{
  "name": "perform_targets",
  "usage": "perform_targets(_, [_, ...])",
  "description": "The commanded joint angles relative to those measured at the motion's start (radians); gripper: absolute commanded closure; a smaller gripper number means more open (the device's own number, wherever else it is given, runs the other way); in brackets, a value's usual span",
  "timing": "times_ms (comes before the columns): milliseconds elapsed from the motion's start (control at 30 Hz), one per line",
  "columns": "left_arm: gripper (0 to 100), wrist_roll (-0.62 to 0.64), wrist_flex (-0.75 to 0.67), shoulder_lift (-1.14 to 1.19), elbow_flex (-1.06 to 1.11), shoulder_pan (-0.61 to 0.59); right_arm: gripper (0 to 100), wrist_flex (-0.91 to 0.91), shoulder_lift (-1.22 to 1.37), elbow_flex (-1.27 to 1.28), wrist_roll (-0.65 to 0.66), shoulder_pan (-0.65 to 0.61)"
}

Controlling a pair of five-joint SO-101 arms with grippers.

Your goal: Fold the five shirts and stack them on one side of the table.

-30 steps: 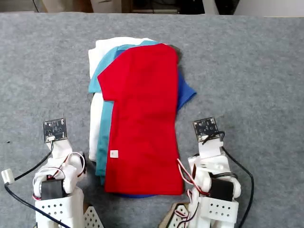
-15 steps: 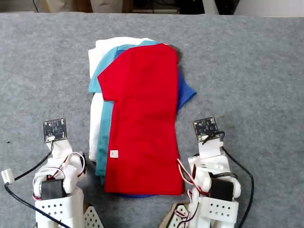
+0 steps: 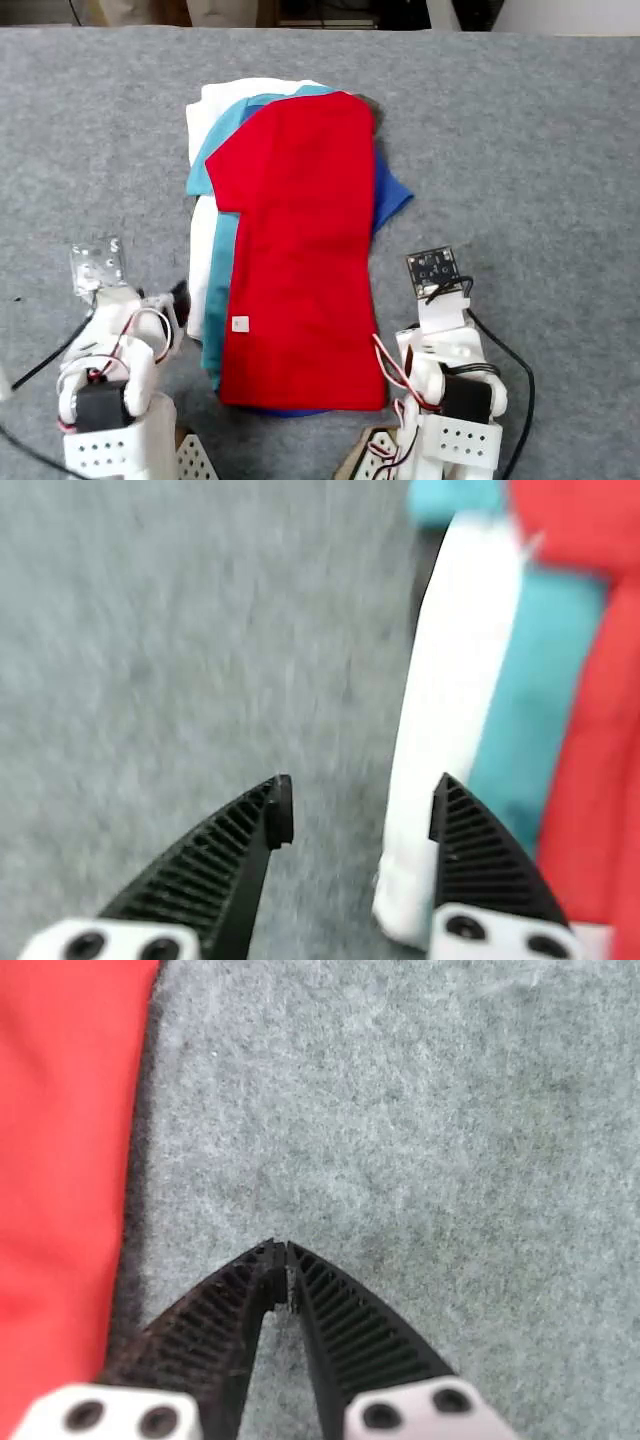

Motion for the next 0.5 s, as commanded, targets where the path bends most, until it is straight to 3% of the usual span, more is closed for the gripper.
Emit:
perform_targets(0, [79,0.003,0.025,0.007,-0.152,0.046,99.4,0.003,-0.113,0.001,-0.005,-0.015])
perform_targets(167, [80,0.058,0.092,0.150,-0.319,0.063,99.4,0.003,-0.113,0.001,-0.005,-0.015])
perform_targets(333, [80,0.199,0.193,0.463,-0.606,0.095,99.4,0.003,-0.113,0.001,-0.005,-0.015])
perform_targets(467, [80,0.236,0.307,0.704,-0.792,0.123,99.4,0.003,-0.113,0.001,-0.005,-0.015])
